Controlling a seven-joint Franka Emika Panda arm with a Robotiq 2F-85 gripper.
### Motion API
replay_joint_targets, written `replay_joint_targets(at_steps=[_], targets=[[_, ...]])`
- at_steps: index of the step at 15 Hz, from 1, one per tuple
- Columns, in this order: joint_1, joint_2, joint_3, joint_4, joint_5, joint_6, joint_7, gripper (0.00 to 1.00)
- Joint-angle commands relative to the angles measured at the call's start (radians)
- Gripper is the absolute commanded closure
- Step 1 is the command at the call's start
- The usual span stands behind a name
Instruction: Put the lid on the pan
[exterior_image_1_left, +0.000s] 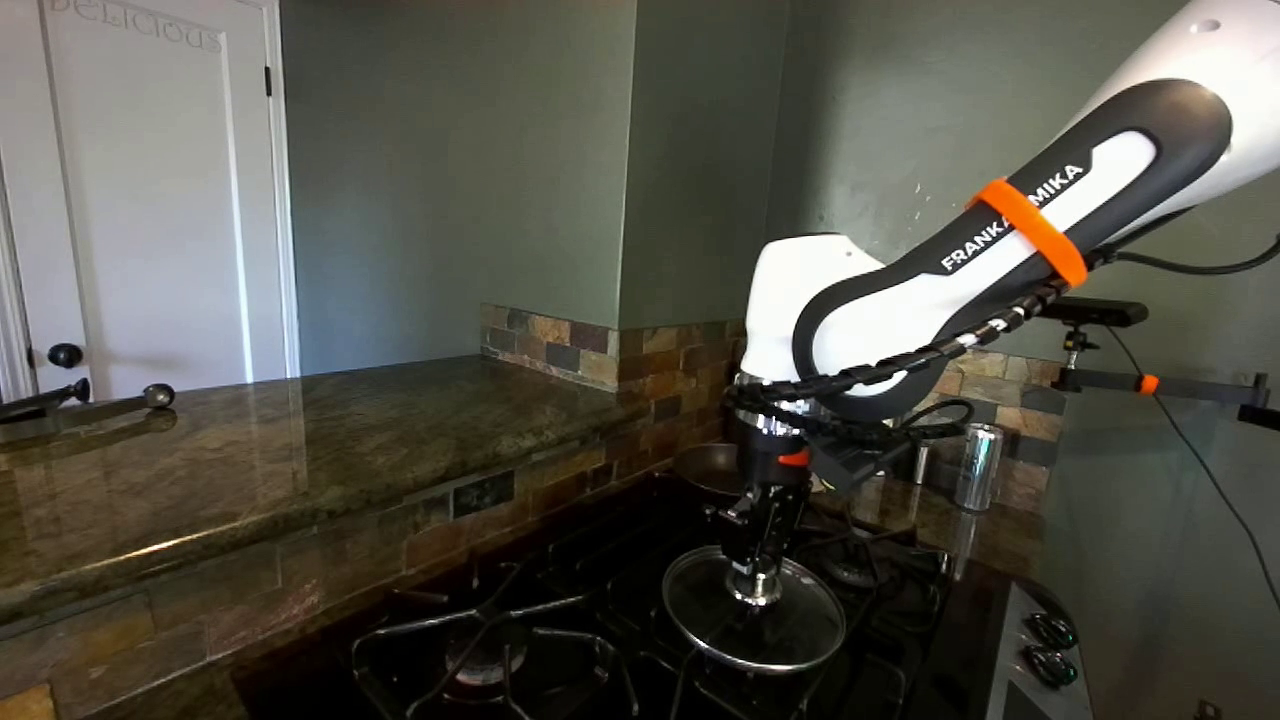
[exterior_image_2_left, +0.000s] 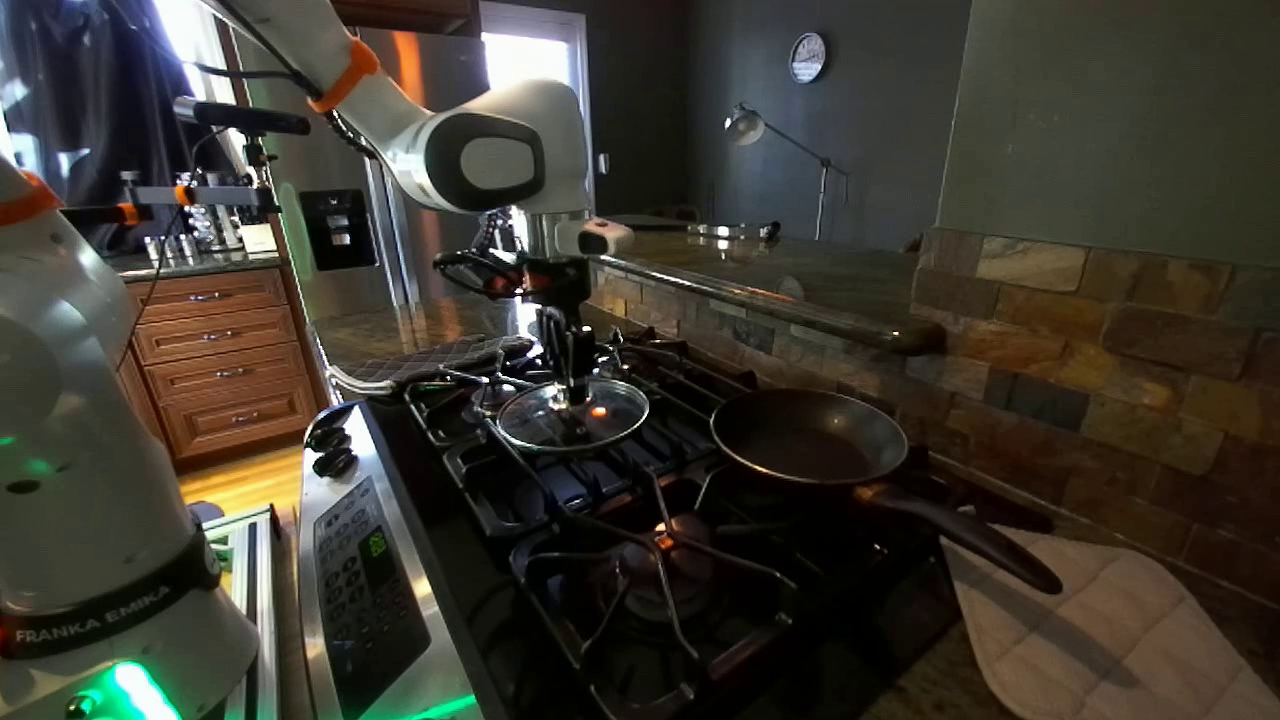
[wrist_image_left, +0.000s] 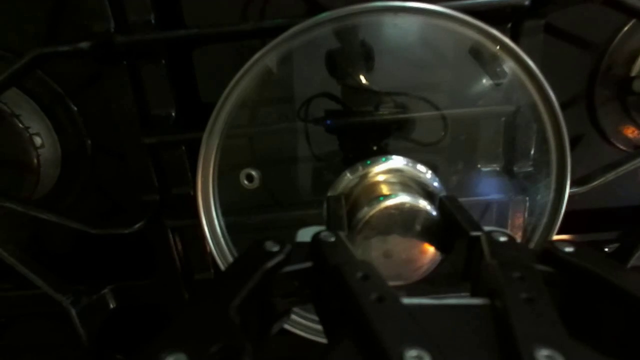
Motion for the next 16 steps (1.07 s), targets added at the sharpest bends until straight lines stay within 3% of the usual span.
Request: replay_joint_targets(at_steps=[1,10,11,12,16], targets=[[0.001,-0.01,0.006,0.004,-0.013,0.014,0.007,0.77],[-0.046,-0.153,-0.015,0.04,-0.089,-0.081,-0.014,0.77],[-0.058,-0.157,-0.019,0.062,-0.096,-0.132,-0.007,0.77],[-0.04,-0.118,-0.011,0.039,-0.075,-0.061,-0.003,0.52],[-0.057,-0.144,-0.021,0.056,-0.084,-0.106,-0.006,0.52]])
